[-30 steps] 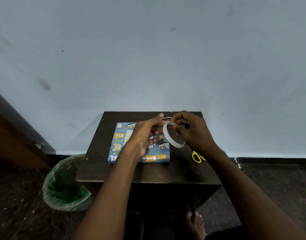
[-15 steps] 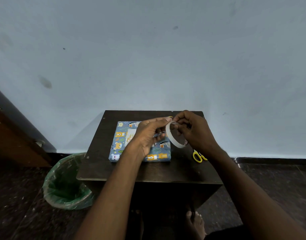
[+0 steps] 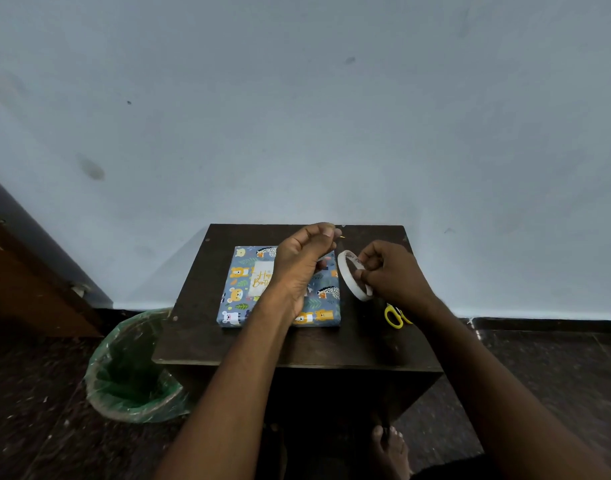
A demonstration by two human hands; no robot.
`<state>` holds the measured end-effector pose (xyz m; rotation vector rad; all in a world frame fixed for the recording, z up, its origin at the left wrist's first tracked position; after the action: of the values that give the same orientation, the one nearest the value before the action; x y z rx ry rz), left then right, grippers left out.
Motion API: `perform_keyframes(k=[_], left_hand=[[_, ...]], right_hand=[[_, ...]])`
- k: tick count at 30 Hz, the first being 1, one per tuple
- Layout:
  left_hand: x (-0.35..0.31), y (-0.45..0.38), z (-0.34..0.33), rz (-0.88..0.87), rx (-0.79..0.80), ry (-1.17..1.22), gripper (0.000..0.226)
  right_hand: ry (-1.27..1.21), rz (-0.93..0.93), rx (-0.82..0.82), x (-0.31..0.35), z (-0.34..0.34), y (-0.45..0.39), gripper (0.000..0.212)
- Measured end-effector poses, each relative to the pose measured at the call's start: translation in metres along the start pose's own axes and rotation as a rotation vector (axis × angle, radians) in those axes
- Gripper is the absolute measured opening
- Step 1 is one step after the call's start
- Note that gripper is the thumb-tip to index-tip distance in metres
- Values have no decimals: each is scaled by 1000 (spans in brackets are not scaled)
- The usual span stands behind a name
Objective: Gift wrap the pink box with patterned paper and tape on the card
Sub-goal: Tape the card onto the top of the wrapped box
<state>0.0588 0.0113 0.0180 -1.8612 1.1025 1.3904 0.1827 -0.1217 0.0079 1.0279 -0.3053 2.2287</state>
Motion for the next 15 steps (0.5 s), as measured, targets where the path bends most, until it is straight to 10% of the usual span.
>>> perform_keyframes(k=[15], left_hand=[[-3, 3, -5, -44, 87, -212, 33]], right_hand=[[-22, -73, 92, 0, -1, 0, 11]])
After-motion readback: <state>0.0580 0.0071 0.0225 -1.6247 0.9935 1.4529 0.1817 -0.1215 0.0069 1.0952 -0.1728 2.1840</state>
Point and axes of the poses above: each hand's wrist, its own y-axis away from the middle knuckle, its own z-axis out of the back of the hand, x = y × z, the point moved 3 cm from there along -y, towards the middle knuckle, and after that the axes turned 12 degrees about x, right-handed, at the moved point
